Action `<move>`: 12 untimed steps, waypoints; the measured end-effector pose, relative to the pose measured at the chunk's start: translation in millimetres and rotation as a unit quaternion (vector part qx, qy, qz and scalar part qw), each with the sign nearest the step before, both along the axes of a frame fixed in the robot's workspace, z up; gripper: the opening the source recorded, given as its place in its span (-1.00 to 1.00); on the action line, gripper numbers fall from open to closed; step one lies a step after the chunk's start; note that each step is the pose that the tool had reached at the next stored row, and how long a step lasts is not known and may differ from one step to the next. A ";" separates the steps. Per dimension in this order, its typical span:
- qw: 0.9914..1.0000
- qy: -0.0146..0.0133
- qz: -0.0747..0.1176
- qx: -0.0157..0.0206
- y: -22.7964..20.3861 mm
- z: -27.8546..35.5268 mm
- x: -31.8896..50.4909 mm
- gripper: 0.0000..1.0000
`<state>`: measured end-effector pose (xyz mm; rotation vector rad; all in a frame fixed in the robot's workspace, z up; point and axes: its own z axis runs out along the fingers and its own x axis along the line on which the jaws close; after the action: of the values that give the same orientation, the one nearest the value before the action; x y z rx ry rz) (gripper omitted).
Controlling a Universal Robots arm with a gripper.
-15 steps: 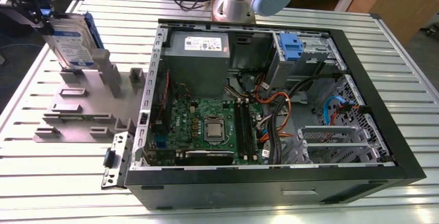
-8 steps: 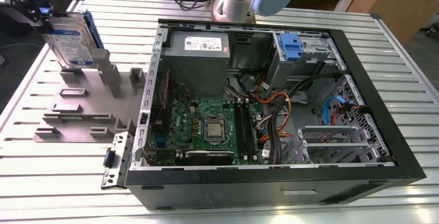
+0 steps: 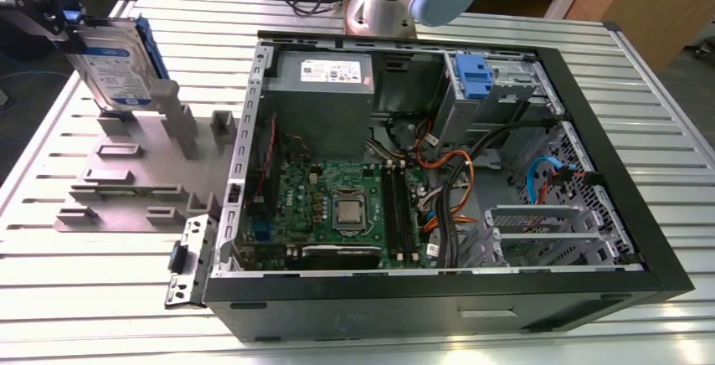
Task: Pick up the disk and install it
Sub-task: 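Pick up the disk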
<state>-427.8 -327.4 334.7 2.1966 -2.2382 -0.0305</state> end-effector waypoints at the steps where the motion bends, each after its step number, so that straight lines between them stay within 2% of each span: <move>1: 1.000 0.000 0.000 0.000 0.0 0.2 0.0 -0.27; 12: 1.000 0.000 0.000 -0.002 0.0 2.4 0.0 -0.27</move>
<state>-427.8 -327.4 337.1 2.1944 -2.2362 -0.0257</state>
